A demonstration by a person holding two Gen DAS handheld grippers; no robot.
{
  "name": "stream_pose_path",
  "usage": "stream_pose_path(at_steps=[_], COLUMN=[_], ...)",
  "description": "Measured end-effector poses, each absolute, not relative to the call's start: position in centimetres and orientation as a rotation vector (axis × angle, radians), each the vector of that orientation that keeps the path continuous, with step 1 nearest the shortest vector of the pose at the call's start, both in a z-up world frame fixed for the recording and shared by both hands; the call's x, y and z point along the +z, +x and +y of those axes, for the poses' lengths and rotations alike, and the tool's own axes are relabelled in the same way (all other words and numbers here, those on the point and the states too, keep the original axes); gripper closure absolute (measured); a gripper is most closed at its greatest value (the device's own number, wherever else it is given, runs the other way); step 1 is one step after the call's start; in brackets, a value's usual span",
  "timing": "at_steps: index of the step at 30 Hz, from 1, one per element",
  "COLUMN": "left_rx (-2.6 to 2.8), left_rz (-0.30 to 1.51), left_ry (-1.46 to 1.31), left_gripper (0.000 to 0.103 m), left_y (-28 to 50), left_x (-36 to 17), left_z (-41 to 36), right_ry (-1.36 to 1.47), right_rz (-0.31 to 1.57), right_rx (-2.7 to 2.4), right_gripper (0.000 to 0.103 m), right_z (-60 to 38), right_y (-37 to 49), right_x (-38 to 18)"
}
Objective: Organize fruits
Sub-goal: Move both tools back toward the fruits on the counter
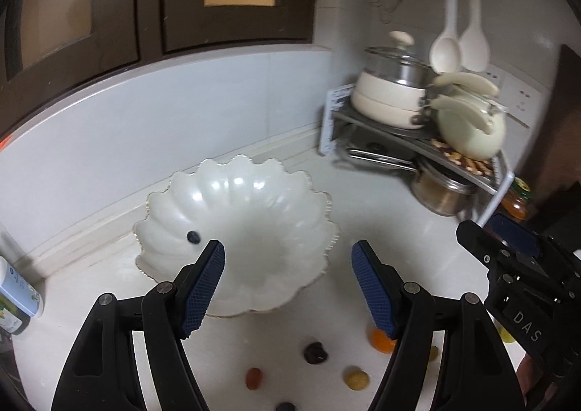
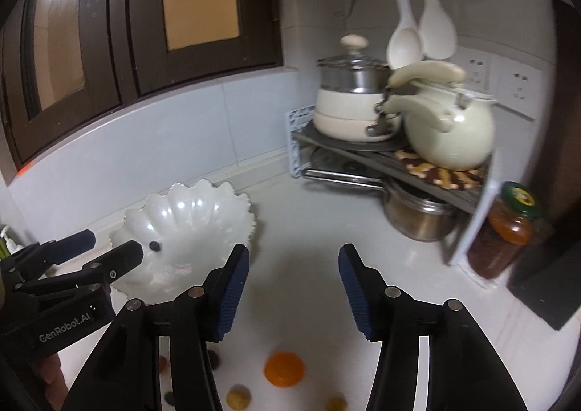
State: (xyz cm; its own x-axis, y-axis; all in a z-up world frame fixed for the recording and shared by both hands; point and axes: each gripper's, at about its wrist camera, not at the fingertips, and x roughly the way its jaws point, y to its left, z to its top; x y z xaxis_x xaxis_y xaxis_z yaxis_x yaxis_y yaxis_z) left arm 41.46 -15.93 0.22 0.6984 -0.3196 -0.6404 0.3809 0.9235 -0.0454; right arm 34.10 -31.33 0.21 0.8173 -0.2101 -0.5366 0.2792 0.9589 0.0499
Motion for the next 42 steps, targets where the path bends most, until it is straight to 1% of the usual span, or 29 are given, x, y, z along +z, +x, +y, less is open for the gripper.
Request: stream_pose_path(at_steps=[11, 22, 24, 33, 42], left_rx=[-0.497, -0.557, -0.562, -0.593, -0.572], left_rz=[0.661, 0.624, 0.623, 0.675, 0.639], left_ry=[0.111, 0.143, 0.15, 0.106, 0.139], left_gripper=[0.031, 0.031, 0.031, 0.031, 0.032], left_y=[36.2, 32.0, 31.4, 28.8, 25.4], left_x=[1.0, 1.0, 0.7, -0.7, -2.5], left_z=[-17.8, -19.5, -19.6, -20.2, -21.1], right_ry=[0.143, 0.179, 0.18, 0.157, 0.183], right_rz=[0.518, 0.498, 0.493, 0.441, 0.46], right_rx=[-0.356, -0.453, -0.472, -0.586, -0.617], right_gripper=[0.05, 0.05, 0.04, 0.04, 0.04], right_z=[-33.0, -33.5, -33.8, -34.8, -35.9], right_y=[27.4, 21.7, 20.9, 17.0, 14.4], right_x=[1.1, 0.1, -0.1, -0.4, -2.1])
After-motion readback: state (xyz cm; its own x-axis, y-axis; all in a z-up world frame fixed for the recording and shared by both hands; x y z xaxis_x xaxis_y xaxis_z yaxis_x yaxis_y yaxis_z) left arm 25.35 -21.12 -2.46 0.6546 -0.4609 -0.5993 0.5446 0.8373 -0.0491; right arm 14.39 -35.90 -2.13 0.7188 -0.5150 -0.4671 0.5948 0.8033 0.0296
